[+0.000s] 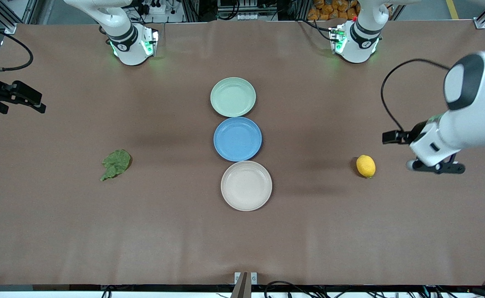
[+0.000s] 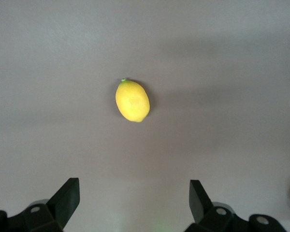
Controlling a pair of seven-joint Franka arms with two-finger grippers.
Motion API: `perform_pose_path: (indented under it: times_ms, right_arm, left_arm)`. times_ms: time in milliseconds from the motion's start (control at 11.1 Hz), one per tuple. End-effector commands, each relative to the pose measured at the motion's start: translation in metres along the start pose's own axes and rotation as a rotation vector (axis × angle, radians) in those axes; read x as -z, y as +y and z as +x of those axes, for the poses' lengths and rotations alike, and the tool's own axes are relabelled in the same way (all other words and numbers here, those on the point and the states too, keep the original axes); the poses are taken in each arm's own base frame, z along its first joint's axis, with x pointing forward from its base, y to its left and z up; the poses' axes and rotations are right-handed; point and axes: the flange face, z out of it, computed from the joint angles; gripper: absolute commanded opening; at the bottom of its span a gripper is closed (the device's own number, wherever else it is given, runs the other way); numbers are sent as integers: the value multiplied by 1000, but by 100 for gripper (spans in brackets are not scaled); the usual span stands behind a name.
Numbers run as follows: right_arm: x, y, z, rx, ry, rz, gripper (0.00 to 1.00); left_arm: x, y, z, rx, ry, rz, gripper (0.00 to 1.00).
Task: Place lemon and lettuce in plates
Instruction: 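Lower the left gripper to the lemon while the right gripper reaches the lettuce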
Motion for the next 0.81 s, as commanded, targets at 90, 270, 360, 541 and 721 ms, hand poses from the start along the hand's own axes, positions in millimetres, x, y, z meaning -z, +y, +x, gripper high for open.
perform_pose_path:
  times_ms: [90, 270, 360, 541, 721]
  right_arm:
    - [-1, 3, 3, -1, 0, 11, 100]
    - [-3, 4, 5, 5, 12, -5, 100]
    - [-18, 4, 11, 5, -2, 3, 100]
    - [-59, -1, 21, 7, -2, 7, 100]
    - [-126, 2, 33, 0, -25, 6, 100]
  left_arm:
    - [-78, -12, 40, 35, -57, 21, 100]
    - [-112, -9, 51, 56, -28, 38, 100]
    - [-129, -8, 55, 55, -18, 38, 100]
    - [-171, -3, 65, 63, -37, 48, 100]
    - [-209, 1, 70, 62, -86, 89, 100]
